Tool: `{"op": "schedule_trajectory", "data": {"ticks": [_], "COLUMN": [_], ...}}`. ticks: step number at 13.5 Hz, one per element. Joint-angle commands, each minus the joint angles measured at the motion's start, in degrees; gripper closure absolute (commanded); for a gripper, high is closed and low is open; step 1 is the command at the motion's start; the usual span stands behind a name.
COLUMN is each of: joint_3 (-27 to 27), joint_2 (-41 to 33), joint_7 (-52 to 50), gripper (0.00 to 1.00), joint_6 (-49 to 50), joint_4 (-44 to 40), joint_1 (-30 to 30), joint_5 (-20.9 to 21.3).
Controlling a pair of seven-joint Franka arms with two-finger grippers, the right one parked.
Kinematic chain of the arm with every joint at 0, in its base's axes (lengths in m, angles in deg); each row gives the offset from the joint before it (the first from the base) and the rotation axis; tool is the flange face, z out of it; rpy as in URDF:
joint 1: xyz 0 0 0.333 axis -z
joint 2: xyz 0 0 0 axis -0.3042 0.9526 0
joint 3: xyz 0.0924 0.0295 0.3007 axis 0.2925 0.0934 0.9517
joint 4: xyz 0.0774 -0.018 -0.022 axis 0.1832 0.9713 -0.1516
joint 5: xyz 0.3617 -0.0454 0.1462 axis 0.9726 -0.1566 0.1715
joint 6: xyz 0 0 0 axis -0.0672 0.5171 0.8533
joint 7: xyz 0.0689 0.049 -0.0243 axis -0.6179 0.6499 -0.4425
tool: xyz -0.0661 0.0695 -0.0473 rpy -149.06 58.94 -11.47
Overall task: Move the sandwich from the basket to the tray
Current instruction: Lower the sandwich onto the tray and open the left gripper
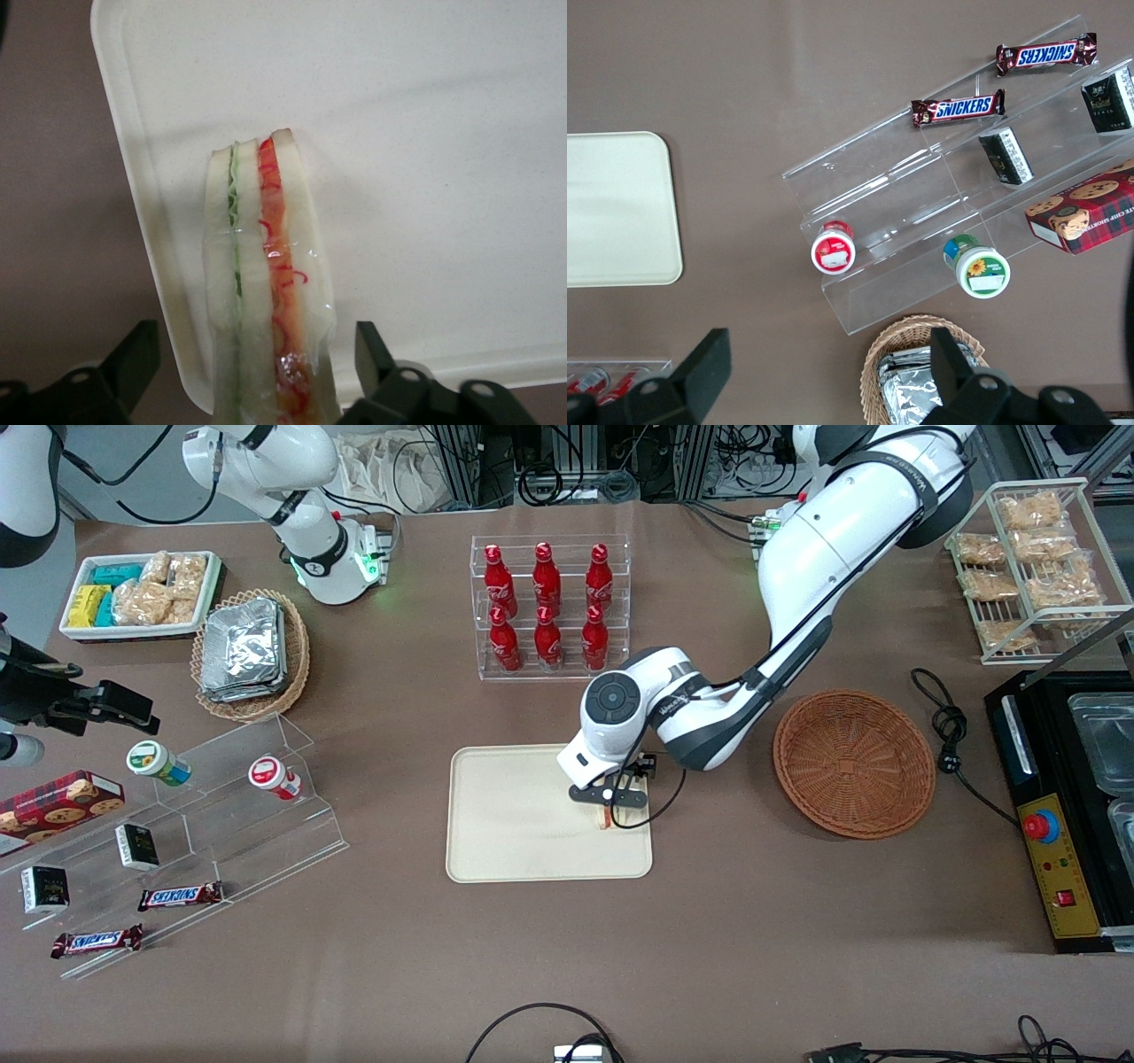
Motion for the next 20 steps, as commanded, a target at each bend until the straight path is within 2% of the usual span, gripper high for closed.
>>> {"op": "schedule_trajectory", "data": {"ticks": [1, 6, 12, 17, 20], "joint_3": [0.36, 0.27, -0.08, 0.45, 0.27], "joint_2": [0.66, -0.05, -0.22, -1.97, -5.13], "joint_7": [-1.06, -5.27, -6.42, -8.09, -7.74], "gripper": [0.00, 0.00, 0.00, 0.00, 0.00], "joint_6": [0.57, 3.27, 18.21, 27.96, 32.64], "joint_4": [-3.72, -8.99, -22.35, -29.55, -30.89], "joint_1": [0.73, 0.30, 0.56, 0.03, -3.38], "joint_5": [0.40, 0.22, -1.01, -0.74, -0.92]}}
